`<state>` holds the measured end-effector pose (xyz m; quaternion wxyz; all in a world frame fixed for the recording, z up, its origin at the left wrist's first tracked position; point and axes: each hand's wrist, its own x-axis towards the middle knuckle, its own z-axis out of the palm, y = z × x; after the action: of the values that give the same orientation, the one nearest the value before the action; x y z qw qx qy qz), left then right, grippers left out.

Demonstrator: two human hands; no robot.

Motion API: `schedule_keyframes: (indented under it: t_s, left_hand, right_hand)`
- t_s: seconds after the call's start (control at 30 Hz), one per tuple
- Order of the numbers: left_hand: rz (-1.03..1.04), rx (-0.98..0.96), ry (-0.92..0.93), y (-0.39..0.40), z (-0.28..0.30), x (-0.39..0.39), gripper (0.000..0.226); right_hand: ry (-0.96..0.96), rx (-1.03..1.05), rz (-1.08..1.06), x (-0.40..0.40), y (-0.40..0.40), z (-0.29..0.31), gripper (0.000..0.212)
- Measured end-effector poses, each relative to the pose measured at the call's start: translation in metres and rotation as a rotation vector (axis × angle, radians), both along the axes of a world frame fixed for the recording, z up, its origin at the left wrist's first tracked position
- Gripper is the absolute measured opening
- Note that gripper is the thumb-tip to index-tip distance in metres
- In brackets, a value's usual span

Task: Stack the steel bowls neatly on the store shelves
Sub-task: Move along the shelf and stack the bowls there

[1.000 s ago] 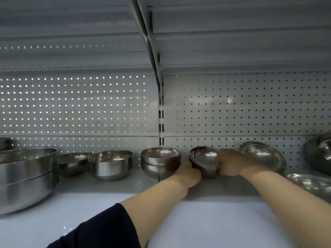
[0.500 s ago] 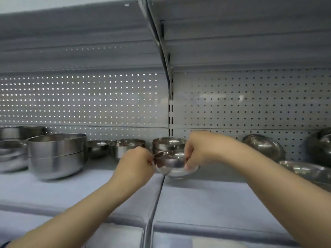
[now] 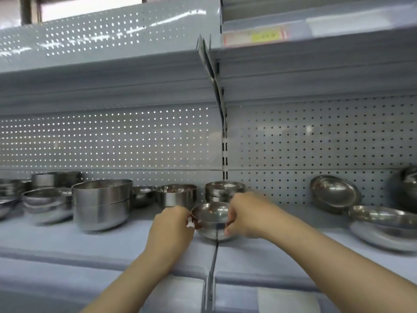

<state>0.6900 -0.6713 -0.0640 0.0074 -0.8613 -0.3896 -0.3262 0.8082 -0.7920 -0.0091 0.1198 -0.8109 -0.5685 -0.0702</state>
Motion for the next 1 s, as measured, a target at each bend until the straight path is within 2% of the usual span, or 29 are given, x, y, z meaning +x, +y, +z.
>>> schedule_keyframes:
  t_s: [0.1, 0.2, 0.37, 0.5, 0.63, 0.73, 0.83, 0.9, 1.0]
  left_hand:
    - [0.045, 0.114, 0.105, -0.008, 0.005, -0.014, 0.031]
    - [-0.071, 0.167, 0.031, -0.04, 0.025, -0.019, 0.035]
    - [-0.528, -0.119, -0.062, -0.091, 0.039, 0.025, 0.037]
    - [-0.697, -0.302, 0.108, -0.111, 0.047, 0.105, 0.057]
    - [-0.65, -0.266, 0.377, -0.132, 0.05, 0.178, 0.061]
    - [-0.674, -0.291, 0.432, -0.142, 0.049, 0.211, 0.045]
    - [-0.745, -0.475, 0.373, -0.144, 0.037, 0.228, 0.02]
    - [-0.765, -0.62, 0.289, -0.141, 0.028, 0.233, 0.017]
    - [-0.709, -0.718, 0.176, -0.134, 0.032, 0.234, 0.023]
  right_hand:
    - [0.038, 0.056, 0.003, 0.007, -0.019, 0.007, 0.023]
    - [0.052, 0.162, -0.07, 0.029, -0.057, 0.018, 0.028]
    - [0.137, 0.259, -0.238, 0.091, -0.132, 0.028, 0.029]
    - [0.211, 0.287, -0.337, 0.143, -0.185, 0.022, 0.039]
    - [0.332, 0.091, -0.406, 0.184, -0.218, 0.006, 0.076]
    - [0.447, 0.079, -0.333, 0.206, -0.228, -0.005, 0.067]
    - [0.541, 0.104, -0.22, 0.221, -0.23, -0.014, 0.052]
    - [0.598, 0.115, -0.157, 0.225, -0.229, -0.015, 0.045]
    - [0.615, 0.143, -0.121, 0.229, -0.218, -0.008, 0.043]
